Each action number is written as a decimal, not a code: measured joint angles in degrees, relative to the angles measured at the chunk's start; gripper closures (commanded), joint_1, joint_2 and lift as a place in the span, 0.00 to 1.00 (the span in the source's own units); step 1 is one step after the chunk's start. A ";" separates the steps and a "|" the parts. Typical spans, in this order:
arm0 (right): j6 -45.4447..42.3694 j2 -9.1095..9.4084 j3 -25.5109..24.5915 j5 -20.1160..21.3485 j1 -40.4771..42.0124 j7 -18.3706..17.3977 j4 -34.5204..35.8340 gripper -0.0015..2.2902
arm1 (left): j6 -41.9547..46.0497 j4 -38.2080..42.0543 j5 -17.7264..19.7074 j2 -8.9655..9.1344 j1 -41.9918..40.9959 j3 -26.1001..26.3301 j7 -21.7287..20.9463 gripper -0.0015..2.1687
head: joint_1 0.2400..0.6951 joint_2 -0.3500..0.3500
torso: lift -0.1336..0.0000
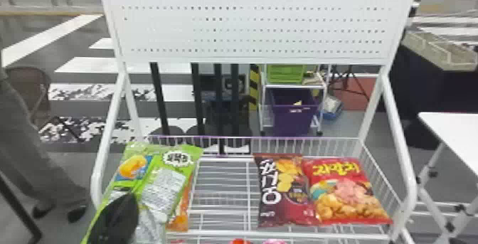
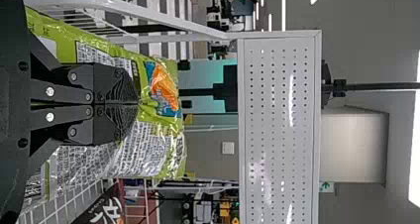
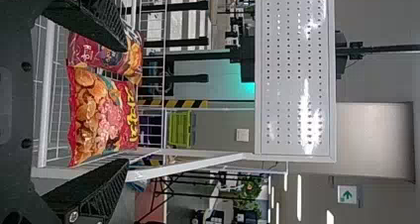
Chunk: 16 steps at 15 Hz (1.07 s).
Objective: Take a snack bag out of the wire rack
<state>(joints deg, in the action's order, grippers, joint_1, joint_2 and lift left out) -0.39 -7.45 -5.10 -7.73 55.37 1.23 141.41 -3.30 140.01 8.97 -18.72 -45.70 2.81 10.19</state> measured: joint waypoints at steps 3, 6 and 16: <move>0.30 -0.04 0.00 0.05 -0.59 -0.01 -0.45 0.04 | 0.00 0.07 -0.01 0.00 -0.04 0.07 0.00 0.77 | 0.57 0.50 | 1.00; 3.51 -1.55 0.78 -0.62 -8.13 -0.18 -6.01 0.04 | 0.00 0.17 -0.10 0.13 -0.09 0.46 -0.14 0.77 | 0.57 0.50 | 1.00; 24.10 -5.47 18.02 -6.60 -49.49 0.92 -36.12 0.05 | 0.00 0.00 -0.73 0.31 0.00 1.16 -0.27 0.76 | 0.57 0.50 | 1.00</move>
<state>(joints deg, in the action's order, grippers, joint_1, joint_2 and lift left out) 23.72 -12.92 12.92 -14.33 5.88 2.15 105.30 -3.30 140.01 8.24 -18.41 -45.70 3.97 9.93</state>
